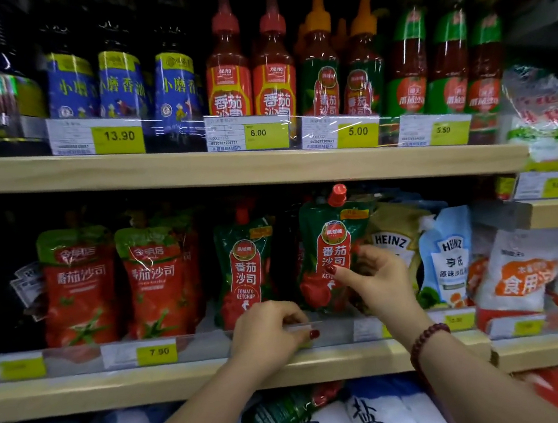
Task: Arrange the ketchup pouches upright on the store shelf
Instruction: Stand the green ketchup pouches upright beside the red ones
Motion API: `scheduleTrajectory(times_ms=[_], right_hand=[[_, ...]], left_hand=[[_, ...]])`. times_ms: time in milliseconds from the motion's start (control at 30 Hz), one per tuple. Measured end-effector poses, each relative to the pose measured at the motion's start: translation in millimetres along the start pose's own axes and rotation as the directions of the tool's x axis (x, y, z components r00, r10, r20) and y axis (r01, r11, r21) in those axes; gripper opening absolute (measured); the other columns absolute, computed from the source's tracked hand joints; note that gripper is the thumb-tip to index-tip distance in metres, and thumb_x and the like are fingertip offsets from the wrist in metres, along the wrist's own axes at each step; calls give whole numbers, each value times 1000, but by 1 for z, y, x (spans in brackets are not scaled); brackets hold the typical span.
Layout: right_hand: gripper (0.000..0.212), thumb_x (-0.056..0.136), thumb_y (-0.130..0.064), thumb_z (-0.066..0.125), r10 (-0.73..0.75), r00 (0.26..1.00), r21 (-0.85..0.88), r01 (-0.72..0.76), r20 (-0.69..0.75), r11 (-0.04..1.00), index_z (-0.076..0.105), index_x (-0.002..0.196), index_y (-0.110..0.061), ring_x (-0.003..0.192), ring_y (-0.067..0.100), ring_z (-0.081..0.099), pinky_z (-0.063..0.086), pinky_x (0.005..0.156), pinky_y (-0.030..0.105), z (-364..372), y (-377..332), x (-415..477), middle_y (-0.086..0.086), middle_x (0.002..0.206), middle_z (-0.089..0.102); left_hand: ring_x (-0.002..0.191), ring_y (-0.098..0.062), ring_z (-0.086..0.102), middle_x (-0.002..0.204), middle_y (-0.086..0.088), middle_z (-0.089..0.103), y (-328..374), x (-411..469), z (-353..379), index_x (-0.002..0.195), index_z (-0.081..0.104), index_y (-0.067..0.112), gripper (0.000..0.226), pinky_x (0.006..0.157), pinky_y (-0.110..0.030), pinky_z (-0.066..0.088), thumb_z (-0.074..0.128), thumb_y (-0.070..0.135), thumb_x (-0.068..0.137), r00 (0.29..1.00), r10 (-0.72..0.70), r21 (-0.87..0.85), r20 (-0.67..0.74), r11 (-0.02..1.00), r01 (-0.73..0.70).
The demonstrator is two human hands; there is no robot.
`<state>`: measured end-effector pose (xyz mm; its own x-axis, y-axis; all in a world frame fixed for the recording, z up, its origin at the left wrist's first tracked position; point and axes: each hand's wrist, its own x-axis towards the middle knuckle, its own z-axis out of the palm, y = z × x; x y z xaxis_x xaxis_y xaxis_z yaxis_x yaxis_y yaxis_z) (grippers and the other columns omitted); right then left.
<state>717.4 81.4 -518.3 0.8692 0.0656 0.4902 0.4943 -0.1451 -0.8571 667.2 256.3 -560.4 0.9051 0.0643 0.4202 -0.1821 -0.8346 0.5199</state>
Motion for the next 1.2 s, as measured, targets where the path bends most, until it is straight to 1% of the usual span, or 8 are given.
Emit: scheduleTrajectory(times_ms=[100,167,333,467,633,800,1133,1200], right_hand=[[43,72,-18,78,19,999,-82,-15,43,997,65,111,-7,103,19,63,53,90,44,5,13,-2,5,107,70],[46,72,-19,78,38,998,-114,-32,53,993,63,114,-6,106,20,61,52,92,44,11,21,-4,6,110,69],[32,75,-24,76,97,994,-150,-88,56,985,64,104,-17,96,17,63,54,87,44,15,27,1,1,100,69],[46,76,-28,74,99,993,-222,-82,66,972,59,117,-13,106,18,60,53,88,42,14,29,1,1,109,66],[54,62,-38,82,124,977,-399,-45,175,916,51,106,-29,93,9,63,55,81,34,13,30,-4,-9,101,67],[52,67,-28,81,138,976,-460,-46,170,887,55,111,-20,93,12,64,55,85,38,13,30,1,-2,106,68],[50,66,-31,81,153,975,-511,-50,162,858,57,108,-19,89,11,62,53,80,31,12,28,1,-3,104,67],[50,67,-30,81,164,973,-510,-59,162,858,57,109,-18,88,10,60,52,78,28,13,25,0,-2,106,67]], left_hand=[[73,8,56,70,28,64,-1,-2,1,63,62,49,10,60,-14,38,68,48,71,999,-3,13,-34,1000,3],[75,7,56,71,28,65,0,-2,2,63,63,48,11,63,-16,39,69,47,72,999,-15,8,-48,1000,16],[75,6,58,71,27,66,0,-1,3,66,65,47,7,65,-19,42,70,47,70,997,-43,-7,-62,999,43],[68,9,54,63,29,61,1,-1,3,59,63,46,14,57,-12,33,72,46,70,997,-56,-13,-53,998,55],[65,11,53,58,29,59,3,-1,2,56,60,47,20,53,-10,29,74,45,70,996,-66,-20,-51,998,65],[64,10,53,58,28,60,3,-1,1,56,61,46,19,52,-12,29,73,45,71,997,-54,-19,-49,998,54],[66,10,54,61,28,61,1,-2,0,58,61,45,18,53,-13,32,72,45,72,999,-24,-18,-45,1000,23],[69,9,55,63,29,61,0,-2,-3,60,62,46,16,55,-14,36,72,45,72,1000,-5,-18,-21,1000,5]])
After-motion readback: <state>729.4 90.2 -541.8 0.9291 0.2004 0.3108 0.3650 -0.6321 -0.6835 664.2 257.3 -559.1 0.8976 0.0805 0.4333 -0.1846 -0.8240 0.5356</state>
